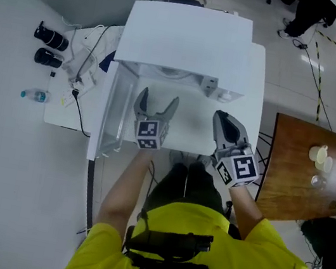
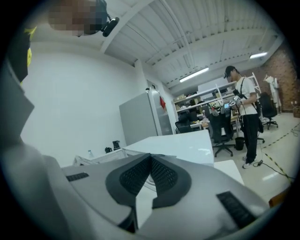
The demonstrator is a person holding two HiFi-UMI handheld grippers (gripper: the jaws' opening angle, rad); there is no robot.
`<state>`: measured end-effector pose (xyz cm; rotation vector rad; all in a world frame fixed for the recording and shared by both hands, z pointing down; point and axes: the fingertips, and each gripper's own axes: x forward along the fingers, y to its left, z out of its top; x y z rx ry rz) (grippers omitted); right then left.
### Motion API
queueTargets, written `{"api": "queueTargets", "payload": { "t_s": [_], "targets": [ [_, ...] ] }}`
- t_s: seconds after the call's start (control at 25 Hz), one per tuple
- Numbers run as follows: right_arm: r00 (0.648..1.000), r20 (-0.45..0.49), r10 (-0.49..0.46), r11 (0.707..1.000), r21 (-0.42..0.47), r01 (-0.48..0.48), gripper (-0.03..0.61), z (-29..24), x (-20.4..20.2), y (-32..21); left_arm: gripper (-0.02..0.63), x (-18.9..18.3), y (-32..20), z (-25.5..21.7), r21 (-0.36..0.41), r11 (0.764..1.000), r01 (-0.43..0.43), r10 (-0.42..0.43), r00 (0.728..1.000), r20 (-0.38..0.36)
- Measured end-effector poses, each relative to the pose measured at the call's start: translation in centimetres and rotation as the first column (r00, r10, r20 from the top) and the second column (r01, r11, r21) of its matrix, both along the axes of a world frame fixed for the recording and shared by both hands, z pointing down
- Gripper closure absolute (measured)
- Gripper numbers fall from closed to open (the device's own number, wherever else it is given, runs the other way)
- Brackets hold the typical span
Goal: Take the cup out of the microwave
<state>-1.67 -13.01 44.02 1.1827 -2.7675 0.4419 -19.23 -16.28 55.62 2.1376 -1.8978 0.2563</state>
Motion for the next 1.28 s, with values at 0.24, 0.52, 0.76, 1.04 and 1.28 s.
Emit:
{"api": "queueTargets", "payload": {
  "t_s": [0.24, 0.52, 0.76, 1.04, 1.28],
  "targets": [
    [0.999, 0.0, -0.035, 0.998, -0.047, 0.035, 0.574, 4.9, -1.1, -0.7, 0.126, 0.1, -8.4, 6.7, -0.028, 0.999, 0.014, -0.013, 0.999, 0.032],
    [1.0, -0.003, -0.016, 0.995, -0.103, 0.016, 0.574, 7.5, 0.1, -0.1, 0.147, -1.0, -13.7, 9.7, -0.052, 0.994, 0.094, -0.093, 0.995, 0.034],
    [1.0, -0.002, -0.004, 0.995, -0.104, 0.004, 0.574, 7.7, 0.0, -1.4, 0.259, -1.7, -16.0, 10.2, -0.015, 0.991, 0.132, -0.131, 0.989, 0.075],
    [1.0, -0.005, 0.022, 0.994, -0.105, -0.022, 0.574, 7.6, 0.1, -2.0, 0.267, -1.8, -14.3, 8.9, 0.034, 0.994, 0.107, -0.11, 0.988, 0.104],
    [0.998, -0.003, 0.068, 0.993, -0.096, -0.068, 0.574, 8.0, 1.3, -2.2, 0.267, 0.0, -7.6, 5.7, 0.056, 0.997, 0.058, -0.063, 0.993, 0.101]
  ]
}}
